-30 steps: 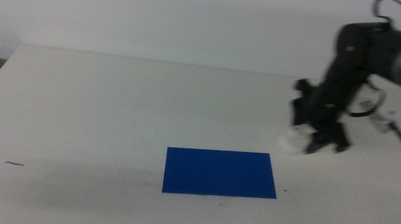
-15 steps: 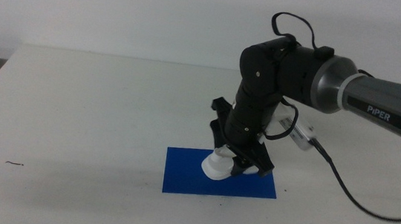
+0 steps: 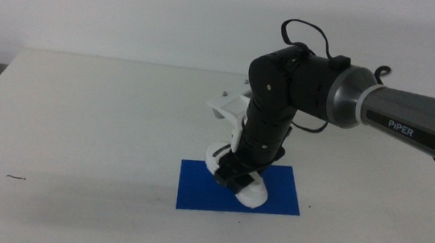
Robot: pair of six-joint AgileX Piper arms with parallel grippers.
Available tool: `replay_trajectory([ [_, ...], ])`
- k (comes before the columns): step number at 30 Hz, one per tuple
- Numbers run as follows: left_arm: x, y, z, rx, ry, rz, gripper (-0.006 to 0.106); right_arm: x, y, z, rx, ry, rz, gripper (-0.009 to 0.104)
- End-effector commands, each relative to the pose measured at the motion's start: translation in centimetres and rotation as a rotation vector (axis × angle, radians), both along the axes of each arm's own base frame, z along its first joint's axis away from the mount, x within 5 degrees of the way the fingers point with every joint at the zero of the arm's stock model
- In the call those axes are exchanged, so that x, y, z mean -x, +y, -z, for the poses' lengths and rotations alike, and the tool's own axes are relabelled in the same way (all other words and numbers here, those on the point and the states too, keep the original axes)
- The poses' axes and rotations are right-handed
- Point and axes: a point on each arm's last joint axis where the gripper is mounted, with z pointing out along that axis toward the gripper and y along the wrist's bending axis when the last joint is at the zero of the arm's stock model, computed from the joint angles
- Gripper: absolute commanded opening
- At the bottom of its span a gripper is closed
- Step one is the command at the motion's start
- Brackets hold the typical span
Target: Use one arm to grab the shoe from the table and place it on the mat.
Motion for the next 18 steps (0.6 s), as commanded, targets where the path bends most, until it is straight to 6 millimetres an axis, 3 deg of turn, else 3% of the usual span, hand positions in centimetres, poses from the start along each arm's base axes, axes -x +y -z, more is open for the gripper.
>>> replay_trajectory([
  [1, -0.04, -0.01, -0.07, 0.007, -0.007, 0.001, 0.094, -0.22, -0.18, -0.47, 0.048, -0.051, -0.174, -0.001],
  [4, -0.04, -0.01, -0.07, 0.007, -0.007, 0.001, 0.094, -0.12, -0.12, -0.46, 0.055, -0.051, -0.285, -0.001],
  [11, -0.04, -0.01, -0.07, 0.007, -0.007, 0.001, 0.094, -0.02, 0.16, -0.4, 0.087, -0.094, -0.765, -0.001],
  [18, -0.04, -0.01, -0.07, 0.007, -0.007, 0.001, 0.094, -0.12, 0.2, 0.24, 0.099, -0.085, -0.8, -0.001],
])
